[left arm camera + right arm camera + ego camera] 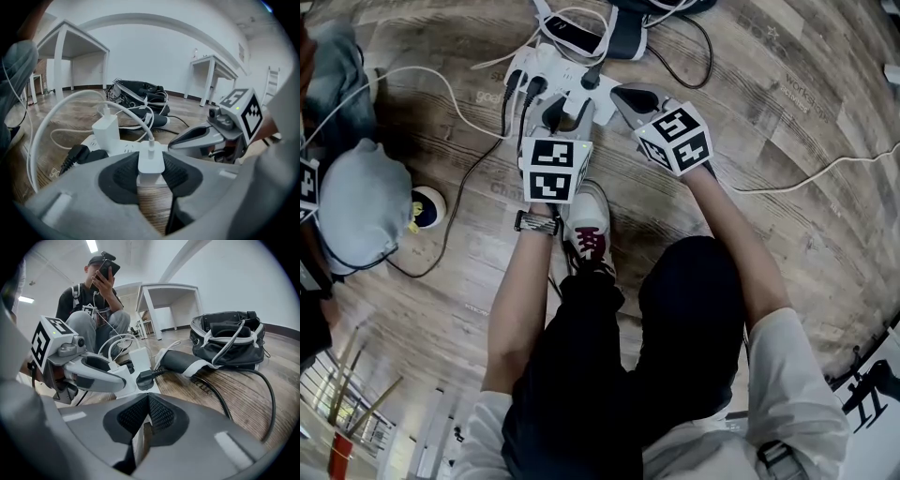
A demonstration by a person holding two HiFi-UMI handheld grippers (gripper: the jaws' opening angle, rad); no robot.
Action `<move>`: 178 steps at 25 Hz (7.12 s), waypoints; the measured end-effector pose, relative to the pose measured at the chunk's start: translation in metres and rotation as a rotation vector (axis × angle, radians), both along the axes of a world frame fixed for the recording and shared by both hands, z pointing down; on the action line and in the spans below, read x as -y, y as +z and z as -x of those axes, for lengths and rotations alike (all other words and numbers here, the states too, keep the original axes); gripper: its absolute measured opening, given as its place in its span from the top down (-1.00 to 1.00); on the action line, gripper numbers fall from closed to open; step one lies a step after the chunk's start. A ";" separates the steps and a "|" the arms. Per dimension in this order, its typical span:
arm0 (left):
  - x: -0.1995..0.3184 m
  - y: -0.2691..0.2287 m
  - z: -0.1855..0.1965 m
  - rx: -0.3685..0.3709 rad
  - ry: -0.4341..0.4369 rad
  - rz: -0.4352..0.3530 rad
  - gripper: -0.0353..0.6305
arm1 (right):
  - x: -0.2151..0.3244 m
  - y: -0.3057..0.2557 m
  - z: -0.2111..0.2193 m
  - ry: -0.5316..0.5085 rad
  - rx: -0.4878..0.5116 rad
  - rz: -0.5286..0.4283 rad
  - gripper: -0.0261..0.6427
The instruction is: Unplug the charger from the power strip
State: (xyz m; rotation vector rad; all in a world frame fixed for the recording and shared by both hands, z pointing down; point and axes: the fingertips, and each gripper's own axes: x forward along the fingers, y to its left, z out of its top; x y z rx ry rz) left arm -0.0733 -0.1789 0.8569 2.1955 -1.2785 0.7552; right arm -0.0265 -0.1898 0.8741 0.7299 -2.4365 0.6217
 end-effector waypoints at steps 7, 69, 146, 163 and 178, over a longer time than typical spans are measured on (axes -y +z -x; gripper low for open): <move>-0.001 0.000 0.001 -0.033 -0.013 -0.007 0.47 | -0.001 0.000 0.001 -0.005 0.003 0.002 0.92; 0.004 -0.036 0.015 -0.070 -0.060 -0.087 0.47 | -0.002 0.001 0.002 -0.008 -0.018 0.007 0.92; -0.019 0.015 0.022 -0.137 0.000 0.070 -0.14 | 0.000 -0.002 0.002 -0.004 0.039 0.027 0.92; -0.016 0.018 0.017 -0.079 -0.023 0.092 -0.16 | -0.011 -0.002 0.005 -0.037 0.056 0.053 0.91; -0.037 0.015 0.027 -0.067 -0.039 0.083 -0.21 | -0.013 -0.014 0.002 -0.024 0.077 0.052 0.91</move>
